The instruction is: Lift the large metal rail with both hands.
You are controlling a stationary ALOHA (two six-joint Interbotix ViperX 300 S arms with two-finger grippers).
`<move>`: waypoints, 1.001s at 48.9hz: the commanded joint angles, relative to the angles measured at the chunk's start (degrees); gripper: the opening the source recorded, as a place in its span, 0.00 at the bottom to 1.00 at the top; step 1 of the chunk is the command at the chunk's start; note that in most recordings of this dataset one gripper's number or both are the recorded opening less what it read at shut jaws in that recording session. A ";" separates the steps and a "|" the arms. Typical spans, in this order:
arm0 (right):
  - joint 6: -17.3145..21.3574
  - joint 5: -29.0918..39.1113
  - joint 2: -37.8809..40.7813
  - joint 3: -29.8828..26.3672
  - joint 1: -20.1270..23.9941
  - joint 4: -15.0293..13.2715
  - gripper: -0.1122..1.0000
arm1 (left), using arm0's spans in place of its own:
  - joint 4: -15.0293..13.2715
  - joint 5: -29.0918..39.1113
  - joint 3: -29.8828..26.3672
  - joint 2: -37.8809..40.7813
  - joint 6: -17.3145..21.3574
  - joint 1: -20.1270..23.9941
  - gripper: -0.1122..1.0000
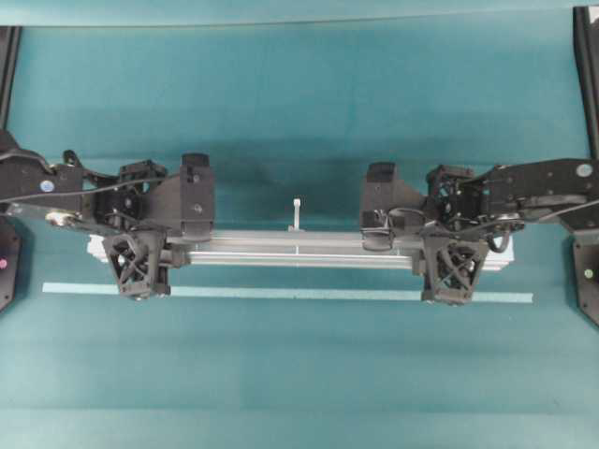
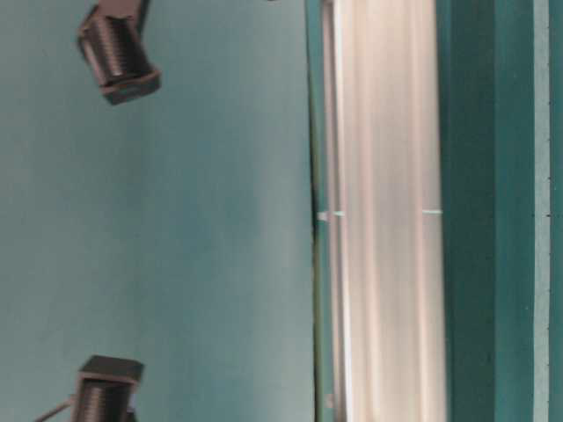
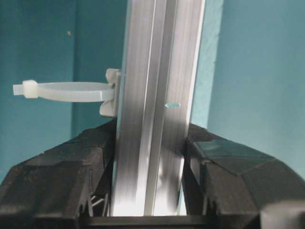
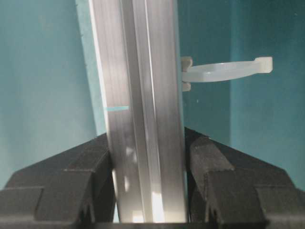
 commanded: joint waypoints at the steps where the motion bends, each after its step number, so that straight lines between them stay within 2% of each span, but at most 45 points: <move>1: -0.26 -2.29 0.70 0.53 0.70 0.18 0.45 | -0.18 -1.49 0.26 0.00 -1.49 0.53 0.42; 19: -0.18 -6.06 3.52 2.29 2.55 0.18 0.45 | 0.00 -7.12 4.83 0.79 -1.76 -0.53 0.42; 41: 0.00 -7.47 5.27 2.46 3.25 0.18 0.45 | 0.00 -10.02 3.87 3.52 -5.45 -3.43 0.42; 49: 0.09 -7.56 5.27 2.55 3.43 0.26 0.45 | 0.00 -10.02 3.78 4.22 -5.45 -3.78 0.42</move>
